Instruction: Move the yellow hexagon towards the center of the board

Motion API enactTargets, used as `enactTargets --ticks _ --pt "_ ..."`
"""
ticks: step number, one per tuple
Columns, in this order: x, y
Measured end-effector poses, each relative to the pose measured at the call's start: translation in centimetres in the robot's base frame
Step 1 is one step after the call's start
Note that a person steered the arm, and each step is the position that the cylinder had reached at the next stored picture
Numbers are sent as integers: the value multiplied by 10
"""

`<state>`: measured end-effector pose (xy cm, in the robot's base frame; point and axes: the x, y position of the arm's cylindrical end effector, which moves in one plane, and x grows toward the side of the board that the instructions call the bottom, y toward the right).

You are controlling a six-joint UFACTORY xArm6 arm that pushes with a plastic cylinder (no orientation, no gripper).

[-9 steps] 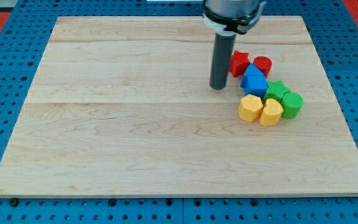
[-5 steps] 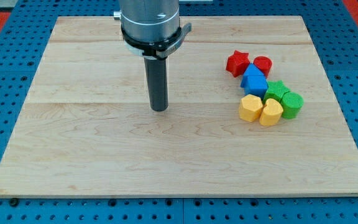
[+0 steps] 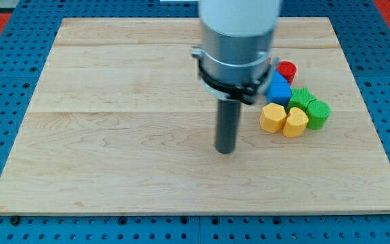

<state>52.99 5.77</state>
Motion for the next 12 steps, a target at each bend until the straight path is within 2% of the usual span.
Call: enactTargets --ticks 1,2,3,4,5,6,7,8,9,11,12 --pt "20 63" --pt "4 164" --pt "-55 199" --pt "-109 205" --pt "-102 181" --pt "-82 132" --pt "-73 148" --pt "-64 140" --pt "-56 67" --pt "-70 -29" --pt "-68 6"
